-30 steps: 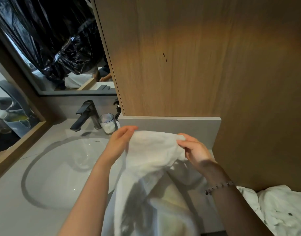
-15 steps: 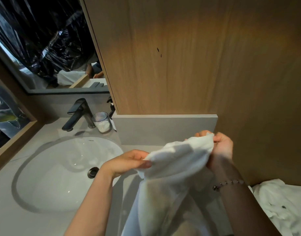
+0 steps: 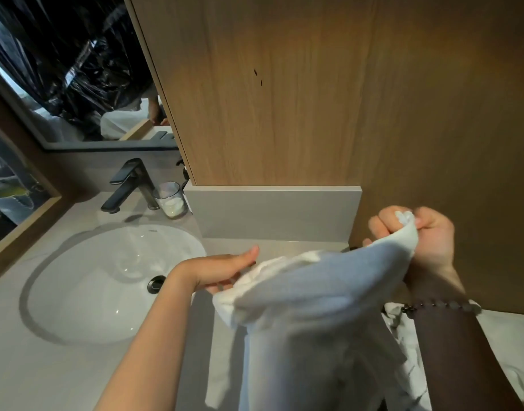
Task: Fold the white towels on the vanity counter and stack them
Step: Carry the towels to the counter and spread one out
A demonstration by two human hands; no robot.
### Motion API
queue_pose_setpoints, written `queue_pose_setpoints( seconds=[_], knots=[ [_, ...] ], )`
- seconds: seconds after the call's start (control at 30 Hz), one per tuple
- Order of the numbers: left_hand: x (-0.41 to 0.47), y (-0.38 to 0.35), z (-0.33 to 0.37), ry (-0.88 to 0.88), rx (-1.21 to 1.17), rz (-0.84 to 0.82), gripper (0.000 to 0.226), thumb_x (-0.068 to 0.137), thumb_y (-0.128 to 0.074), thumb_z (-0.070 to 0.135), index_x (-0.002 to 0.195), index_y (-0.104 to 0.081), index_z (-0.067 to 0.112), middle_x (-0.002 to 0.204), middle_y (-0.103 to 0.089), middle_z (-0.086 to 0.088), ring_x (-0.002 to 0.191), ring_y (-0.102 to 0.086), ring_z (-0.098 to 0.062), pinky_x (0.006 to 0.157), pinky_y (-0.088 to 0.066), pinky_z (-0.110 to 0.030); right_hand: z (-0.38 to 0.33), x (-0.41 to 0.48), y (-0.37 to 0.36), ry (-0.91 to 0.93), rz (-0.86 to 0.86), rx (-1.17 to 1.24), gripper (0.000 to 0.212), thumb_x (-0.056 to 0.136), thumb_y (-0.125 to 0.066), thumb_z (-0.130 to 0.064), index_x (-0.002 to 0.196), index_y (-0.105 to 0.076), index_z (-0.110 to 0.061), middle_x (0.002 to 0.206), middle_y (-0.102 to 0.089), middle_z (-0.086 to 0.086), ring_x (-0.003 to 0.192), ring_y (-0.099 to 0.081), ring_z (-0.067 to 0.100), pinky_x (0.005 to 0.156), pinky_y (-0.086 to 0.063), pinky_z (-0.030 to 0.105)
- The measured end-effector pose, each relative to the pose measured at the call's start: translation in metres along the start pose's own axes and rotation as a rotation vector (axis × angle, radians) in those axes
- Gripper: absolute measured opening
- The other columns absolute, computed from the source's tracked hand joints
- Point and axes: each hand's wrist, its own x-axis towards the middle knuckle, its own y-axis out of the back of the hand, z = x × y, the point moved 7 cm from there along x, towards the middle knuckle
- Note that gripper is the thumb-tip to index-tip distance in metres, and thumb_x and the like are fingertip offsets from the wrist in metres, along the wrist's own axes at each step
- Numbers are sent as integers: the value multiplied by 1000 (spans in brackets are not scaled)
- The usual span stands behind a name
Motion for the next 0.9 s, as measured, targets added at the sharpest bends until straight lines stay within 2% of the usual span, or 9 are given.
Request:
queue_pose_setpoints(
  seconds=[0.07,0.17,0.3,0.37,0.43,0.57,0.67,0.8,0.9],
  knots=[
    [0,-9,-2,5,-40,-4,54,93,-27,60,94,-61,19,49,-48,7,42,-40,-6,43,-34,-17,-2,-5,-8,2,-37,3,26,67,-54,-18,51,-33,-16,49,-34,5,45,-31,16,49,-37,25],
    [-1,-28,-6,-82,-23,-64,33,92,-55,40,68,-54,17,39,-39,11,35,-27,-6,39,-21,-18,-7,-12,5,-9,-66,64,32,69,-57,-18,43,-40,-15,44,-37,7,39,-38,16,48,-41,22],
    [-9,-38,-2,-203,-304,21,17,65,-68,27,73,-57,16,56,-54,10,50,-47,-3,49,-34,-15,-1,-20,14,-90,-80,139,30,86,-35,-10,67,-56,1,70,-58,17,61,-49,26,69,-42,31],
    [-15,-41,-8,-230,-484,47,32,53,-75,26,75,-56,13,62,-61,6,57,-57,-7,53,-42,-18,-17,-38,27,-8,112,-108,28,84,-33,-12,79,-55,5,84,-57,24,69,-41,29,76,-36,38],
    [-24,-46,-16,-229,-629,15,55,38,-86,26,86,-63,13,79,-70,-2,71,-67,-15,64,-52,-25,-23,-36,27,46,45,-125,17,70,-56,-17,60,-51,-5,64,-55,15,56,-42,22,64,-41,30],
    [-53,-43,-23,-207,-562,63,90,22,-94,45,102,-68,15,100,-72,-9,89,-70,-20,77,-56,-30,-26,-56,14,68,-51,-116,48,32,-73,-31,41,-28,-19,42,-19,2,36,-22,10,44,-20,15],
    [-80,-35,-19,-246,-545,112,80,32,-89,56,97,-71,12,93,-74,-7,86,-70,-18,72,-56,-28,-30,-76,3,111,-41,-248,50,27,-71,-37,39,-25,-19,39,-23,-1,38,-18,11,43,-23,9],
    [-114,-29,-28,-193,-684,212,46,91,-43,44,76,-71,11,80,-71,-6,70,-69,-16,70,-47,-31,-26,-111,-4,229,37,-277,42,23,-72,-36,37,-36,-20,40,-30,-3,37,-28,11,43,-30,11],
    [-147,-35,-36,-253,-542,213,18,84,-62,22,76,-73,10,87,-70,-10,70,-69,-15,68,-53,-29,-22,-144,3,328,212,-265,35,27,-75,-29,41,-44,-19,48,-38,-1,47,-39,13,52,-37,18]
  ],
)
